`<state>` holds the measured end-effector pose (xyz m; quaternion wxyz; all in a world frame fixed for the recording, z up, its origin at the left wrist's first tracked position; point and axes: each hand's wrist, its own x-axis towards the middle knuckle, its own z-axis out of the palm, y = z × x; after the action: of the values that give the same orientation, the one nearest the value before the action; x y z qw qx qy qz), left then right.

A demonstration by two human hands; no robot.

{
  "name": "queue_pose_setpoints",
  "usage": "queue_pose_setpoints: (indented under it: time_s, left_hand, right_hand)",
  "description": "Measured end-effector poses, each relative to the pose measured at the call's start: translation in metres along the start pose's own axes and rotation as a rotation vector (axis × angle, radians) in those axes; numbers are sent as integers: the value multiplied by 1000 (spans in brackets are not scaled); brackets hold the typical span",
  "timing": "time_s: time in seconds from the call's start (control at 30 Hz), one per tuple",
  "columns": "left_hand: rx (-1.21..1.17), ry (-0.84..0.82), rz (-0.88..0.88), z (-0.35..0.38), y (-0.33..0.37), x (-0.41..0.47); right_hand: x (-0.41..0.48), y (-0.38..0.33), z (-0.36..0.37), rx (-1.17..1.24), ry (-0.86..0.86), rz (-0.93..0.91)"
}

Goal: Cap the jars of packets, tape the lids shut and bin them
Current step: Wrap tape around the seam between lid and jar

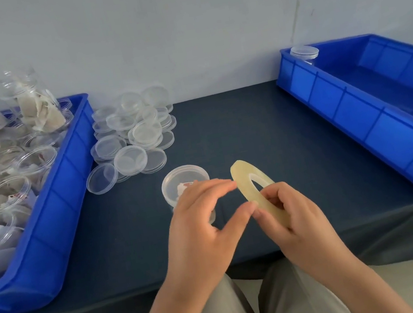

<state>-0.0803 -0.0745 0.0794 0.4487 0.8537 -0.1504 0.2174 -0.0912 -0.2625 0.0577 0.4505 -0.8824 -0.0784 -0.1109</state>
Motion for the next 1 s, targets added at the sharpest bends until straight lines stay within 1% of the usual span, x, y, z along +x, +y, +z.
queue_pose_setpoints:
  time_s: [0.1, 0.17, 0.23, 0.3, 0.4, 0.5, 0.6, 0.67, 0.7, 0.77, 0.87, 1.0]
  left_hand:
    - [-24, 22, -44, -2, 4, 0]
    - [-9, 57, -39, -1, 4, 0]
    - [63, 108, 8, 0, 4, -3]
    - [180, 141, 104, 2, 3, -7]
    - [298, 117, 204, 2, 4, -13]
    - [320, 41, 208, -2, 5, -14]
    - [311, -26, 193, -7, 8, -14]
    - [323, -58, 192, -9, 9, -14]
    - [331, -69, 194, -10, 8, -13]
    - [342, -73, 209, -14, 7, -11]
    - [386, -64, 258, -21, 4, -7]
    - [453, 4, 345, -21, -2, -7]
  right_hand:
    - [-6, -3, 1, -50, -5, -15]
    - [-10, -3, 3, -65, 0, -24]
    - [-13, -3, 7, -51, 19, -16]
    - [-17, -3, 11, -4, 45, 6]
    - [-19, -4, 15, 97, 52, 44]
    - [-18, -2, 12, 149, -47, 21]
    - [-13, -2, 6, 126, -251, -38]
    - [-9, -4, 2, 192, -364, -14]
    - [-7, -4, 0, 253, -394, 15]
    - [-5, -5, -1, 294, -389, 42]
    - [-6, -5, 1, 210, -330, 2]
    - [-8, -5, 2, 80, -262, -71]
